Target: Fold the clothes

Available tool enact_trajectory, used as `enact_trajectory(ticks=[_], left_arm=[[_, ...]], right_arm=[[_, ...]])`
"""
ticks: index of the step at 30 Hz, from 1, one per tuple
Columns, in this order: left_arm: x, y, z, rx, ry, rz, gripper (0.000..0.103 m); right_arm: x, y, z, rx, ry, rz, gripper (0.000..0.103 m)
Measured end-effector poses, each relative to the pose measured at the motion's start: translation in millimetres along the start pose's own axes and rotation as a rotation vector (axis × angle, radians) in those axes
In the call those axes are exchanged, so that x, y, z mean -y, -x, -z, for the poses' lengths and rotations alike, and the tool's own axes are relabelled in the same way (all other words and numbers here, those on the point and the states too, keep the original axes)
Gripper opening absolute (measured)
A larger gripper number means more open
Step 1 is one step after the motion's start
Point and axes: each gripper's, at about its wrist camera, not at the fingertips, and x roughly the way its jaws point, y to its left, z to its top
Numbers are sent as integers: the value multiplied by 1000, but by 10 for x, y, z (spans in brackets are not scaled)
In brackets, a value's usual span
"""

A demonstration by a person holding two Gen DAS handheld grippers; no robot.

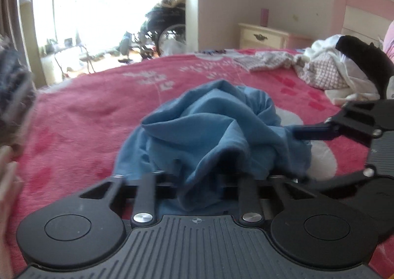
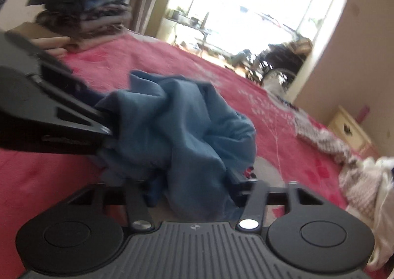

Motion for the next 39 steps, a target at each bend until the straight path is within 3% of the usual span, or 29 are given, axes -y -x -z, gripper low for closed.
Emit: enact_trajectory(ticks=[3, 9, 16, 22, 28, 33, 39], left_arm=[[-36, 124, -36, 25, 33, -19, 1], [-146, 856, -203, 114, 109, -59, 1], [-46, 2153, -619, 303, 83, -59, 1], [99, 3209, -1007, 455, 40, -28, 1], [309, 4072, -1220, 557, 2, 35, 1], [431, 4321, -1219, 579, 1, 88, 1], [375, 3990, -1104, 503, -12, 110, 1]], right_arm=[[102, 119, -50, 11, -80, 22, 7], [271, 880, -266, 145, -159, 87, 5], [296, 2092, -748, 354, -123, 91, 5], [397, 3240, -1086, 537, -137, 64, 5], [535, 4240, -1211, 690, -184, -21, 5], [698, 4676, -1137, 733, -259, -137, 5], [920, 4468, -888, 658, -331, -212, 5]])
